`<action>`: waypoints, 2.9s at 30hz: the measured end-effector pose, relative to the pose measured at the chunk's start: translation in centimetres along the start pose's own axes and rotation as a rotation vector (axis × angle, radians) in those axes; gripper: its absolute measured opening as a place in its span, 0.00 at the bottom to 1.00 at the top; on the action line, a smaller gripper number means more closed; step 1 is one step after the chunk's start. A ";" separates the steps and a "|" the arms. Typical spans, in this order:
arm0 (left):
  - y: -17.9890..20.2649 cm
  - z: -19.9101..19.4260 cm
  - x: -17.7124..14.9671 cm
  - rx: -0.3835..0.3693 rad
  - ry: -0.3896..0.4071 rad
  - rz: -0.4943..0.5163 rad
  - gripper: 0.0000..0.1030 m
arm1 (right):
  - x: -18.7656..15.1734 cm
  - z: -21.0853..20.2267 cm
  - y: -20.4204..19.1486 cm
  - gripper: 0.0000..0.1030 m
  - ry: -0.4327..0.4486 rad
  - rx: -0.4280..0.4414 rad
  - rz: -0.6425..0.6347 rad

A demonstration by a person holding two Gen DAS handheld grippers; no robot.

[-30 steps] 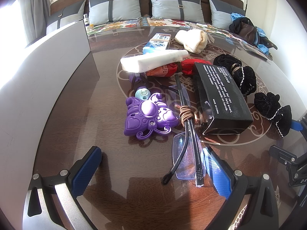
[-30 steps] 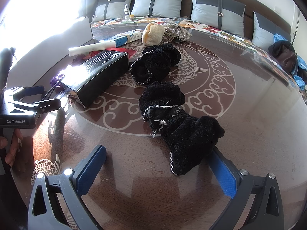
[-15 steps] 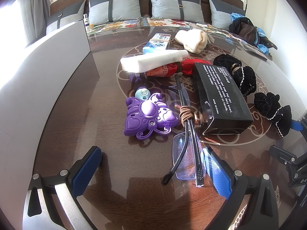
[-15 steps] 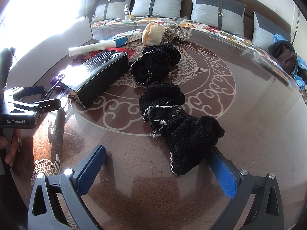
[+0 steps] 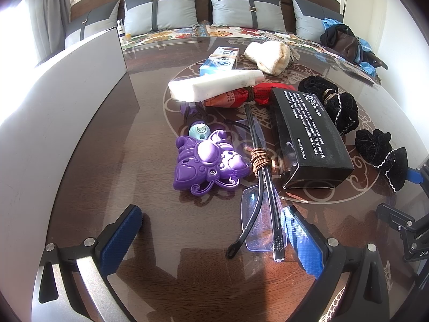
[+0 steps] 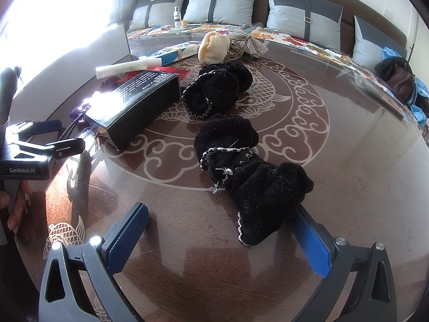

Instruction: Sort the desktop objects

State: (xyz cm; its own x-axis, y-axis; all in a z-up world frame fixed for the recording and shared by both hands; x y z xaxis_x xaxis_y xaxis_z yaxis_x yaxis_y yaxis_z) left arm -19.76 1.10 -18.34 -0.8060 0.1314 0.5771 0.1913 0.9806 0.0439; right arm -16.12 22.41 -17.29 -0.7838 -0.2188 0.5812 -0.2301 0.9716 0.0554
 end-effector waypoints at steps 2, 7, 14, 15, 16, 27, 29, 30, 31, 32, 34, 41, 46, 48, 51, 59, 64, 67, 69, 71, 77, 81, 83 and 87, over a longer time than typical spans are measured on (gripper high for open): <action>0.0 0.0 0.0 0.000 0.000 0.001 1.00 | 0.0 0.0 0.0 1.00 0.000 0.000 0.000; 0.0 0.0 0.0 0.000 0.000 0.000 1.00 | 0.0 0.0 0.0 1.00 0.000 0.000 0.000; 0.0 0.0 0.0 0.000 0.000 0.000 1.00 | 0.0 0.0 0.0 1.00 0.000 0.000 0.000; 0.0 0.0 0.0 0.000 0.000 0.000 1.00 | 0.0 0.0 0.0 1.00 0.000 0.000 0.000; 0.0 0.0 0.0 0.000 0.000 0.000 1.00 | 0.0 0.0 0.0 1.00 0.000 0.000 0.000; 0.0 0.0 0.0 0.000 0.000 0.000 1.00 | 0.0 0.0 0.0 1.00 0.000 0.001 -0.001; 0.0 0.0 0.0 0.000 0.000 -0.001 1.00 | 0.0 -0.1 0.0 1.00 0.000 0.001 -0.001; 0.0 0.0 0.0 -0.001 0.000 -0.001 1.00 | 0.0 -0.1 0.0 1.00 0.000 0.001 -0.001; 0.0 0.0 0.0 0.000 0.000 0.000 1.00 | 0.0 -0.1 0.0 1.00 0.000 0.001 -0.001; 0.0 0.0 0.0 0.000 0.000 0.000 1.00 | 0.0 -0.1 0.0 1.00 0.000 0.001 -0.001; 0.0 0.0 0.0 0.000 0.000 -0.001 1.00 | 0.0 0.0 0.0 1.00 0.000 0.001 -0.001; 0.0 0.0 0.0 0.000 0.000 -0.001 1.00 | 0.0 -0.1 0.0 1.00 0.000 0.001 -0.001; 0.0 0.0 0.0 0.001 0.000 -0.001 1.00 | 0.0 -0.1 0.0 1.00 0.000 0.001 -0.001; 0.0 0.0 0.0 0.000 0.000 -0.001 1.00 | 0.0 -0.1 0.0 1.00 0.000 0.001 -0.001; 0.0 0.0 0.0 0.001 0.000 -0.001 1.00 | 0.0 -0.1 0.0 1.00 0.000 0.001 -0.001; -0.1 -0.8 -1.3 -0.051 -0.059 0.072 1.00 | 0.0 -0.1 0.0 1.00 0.000 0.001 -0.002; -2.1 -2.3 -2.7 -0.089 -0.077 0.016 1.00 | 0.0 -0.1 0.0 1.00 0.000 0.001 -0.002; -2.5 -3.1 -1.3 -0.141 -0.059 -0.062 1.00 | 0.0 -0.1 0.0 1.00 0.000 0.001 -0.002; -1.7 -3.5 0.0 -0.182 -0.047 -0.086 1.00 | 0.0 -0.1 0.0 1.00 0.000 0.001 -0.002; -0.1 -3.2 0.8 -0.218 -0.066 -0.056 1.00 | 0.0 -0.1 0.0 1.00 0.000 0.001 -0.002; 4.9 -0.4 0.7 -0.183 -0.144 0.127 0.88 | 0.0 -0.1 0.0 1.00 0.000 0.001 -0.002; 6.0 -0.1 0.7 -0.145 -0.130 0.162 0.58 | -0.1 -0.1 0.0 1.00 0.000 0.002 -0.002; 5.6 -0.5 0.7 -0.128 -0.115 0.163 0.33 | 0.0 -0.2 0.0 1.00 0.000 0.002 -0.002; 4.0 -1.7 -0.5 -0.145 -0.111 0.112 0.29 | 0.0 -0.1 0.0 1.00 0.000 0.002 -0.002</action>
State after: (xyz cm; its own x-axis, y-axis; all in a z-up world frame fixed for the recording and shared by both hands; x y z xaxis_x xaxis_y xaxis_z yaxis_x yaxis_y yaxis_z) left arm -17.69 4.72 -17.08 -0.8305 0.2610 0.4921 0.3549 0.9289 0.1061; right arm -16.02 22.45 -17.21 -0.7832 -0.2210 0.5811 -0.2329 0.9709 0.0555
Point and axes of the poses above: each gripper's, at about its wrist camera, not at the fingertips, and z roughly the way its jaws point, y to its right, x to its top, the point moved 10 cm from there along z, roughly the way its jaws point, and after that the axes turned 3 degrees about -x, right-handed, at the moved point
